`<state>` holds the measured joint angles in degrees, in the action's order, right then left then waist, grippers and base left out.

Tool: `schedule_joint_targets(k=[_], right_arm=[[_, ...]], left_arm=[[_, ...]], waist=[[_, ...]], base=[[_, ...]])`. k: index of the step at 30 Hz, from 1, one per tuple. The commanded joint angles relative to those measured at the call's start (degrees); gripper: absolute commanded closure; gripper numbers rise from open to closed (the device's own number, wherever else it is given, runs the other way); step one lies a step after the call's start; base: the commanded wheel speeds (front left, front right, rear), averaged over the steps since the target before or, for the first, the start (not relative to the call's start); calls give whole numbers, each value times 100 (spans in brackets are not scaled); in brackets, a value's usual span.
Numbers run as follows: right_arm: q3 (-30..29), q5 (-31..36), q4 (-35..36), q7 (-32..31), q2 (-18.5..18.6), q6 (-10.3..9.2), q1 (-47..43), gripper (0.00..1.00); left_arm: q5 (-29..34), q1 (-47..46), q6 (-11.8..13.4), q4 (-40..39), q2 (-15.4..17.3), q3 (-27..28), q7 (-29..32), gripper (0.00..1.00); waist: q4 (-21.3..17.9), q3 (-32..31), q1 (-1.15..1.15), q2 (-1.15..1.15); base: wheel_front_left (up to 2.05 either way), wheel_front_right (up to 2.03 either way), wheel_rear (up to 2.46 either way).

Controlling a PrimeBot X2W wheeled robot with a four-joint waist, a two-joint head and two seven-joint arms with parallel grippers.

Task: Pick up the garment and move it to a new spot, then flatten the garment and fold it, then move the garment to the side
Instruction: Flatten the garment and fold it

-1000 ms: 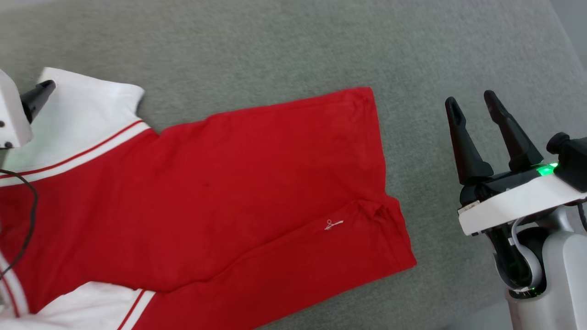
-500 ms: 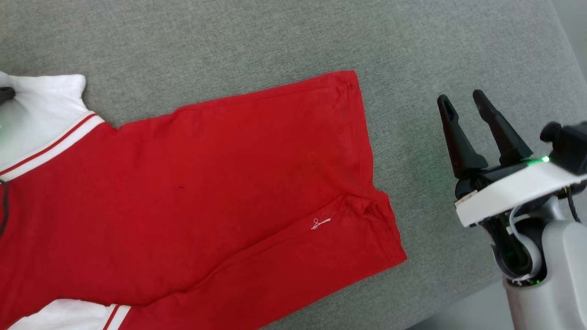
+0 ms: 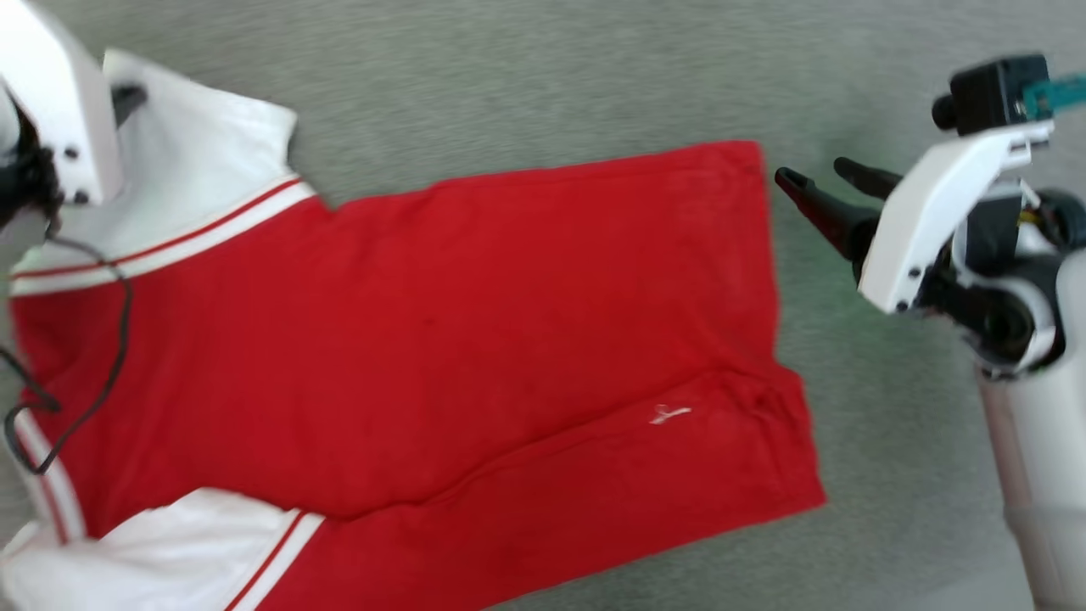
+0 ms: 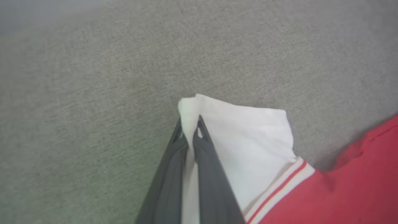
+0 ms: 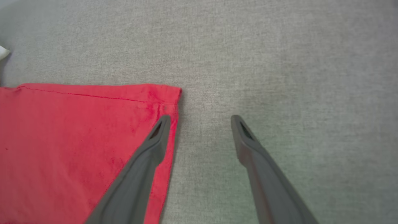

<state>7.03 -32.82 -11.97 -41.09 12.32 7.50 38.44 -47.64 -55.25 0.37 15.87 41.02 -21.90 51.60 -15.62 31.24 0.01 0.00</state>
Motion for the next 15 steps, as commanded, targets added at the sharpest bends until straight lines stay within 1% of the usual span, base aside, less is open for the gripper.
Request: schedule_joint_targets(k=[1,3,5,11,12,13,14,15], right_arm=[[4,87,-147,-259,-16,-2,216,0],[-1,207,-338,-514,-60,-2,460,0],[-9,254,-465,-626,-82,-2,560,0],[-181,731,-1465,-1357,-259,-6,794,0],[-215,830,-1615,-1487,-290,-7,777,22],[-256,887,-1710,-1574,-340,-7,778,64],[-280,930,-1767,-1644,-399,-7,794,100],[-295,979,-1803,-1706,-440,-6,800,100]], left_arm=[[31,-124,-53,-19,-98,-32,-98,100],[59,-216,-133,-42,-181,-81,-176,100],[73,-262,-155,-46,-210,-101,-210,100],[147,-383,-315,-99,-394,-228,-427,100],[160,-389,-332,-102,-406,-249,-457,100],[162,-389,-337,-97,-421,-260,-476,100],[161,-384,-343,-92,-442,-275,-503,100],[163,-374,-357,-82,-456,-281,-521,100]], waist=[[311,29,-1,0],[451,57,-1,0],[504,68,-1,0],[738,126,-1,0],[763,131,-1,0],[781,135,-1,0],[793,137,-1,0],[802,134,-1,0]], base=[[0,0,0],[0,0,0],[0,0,0],[0,0,0],[0,0,0],[0,0,0],[0,0,0],[0,0,0]])
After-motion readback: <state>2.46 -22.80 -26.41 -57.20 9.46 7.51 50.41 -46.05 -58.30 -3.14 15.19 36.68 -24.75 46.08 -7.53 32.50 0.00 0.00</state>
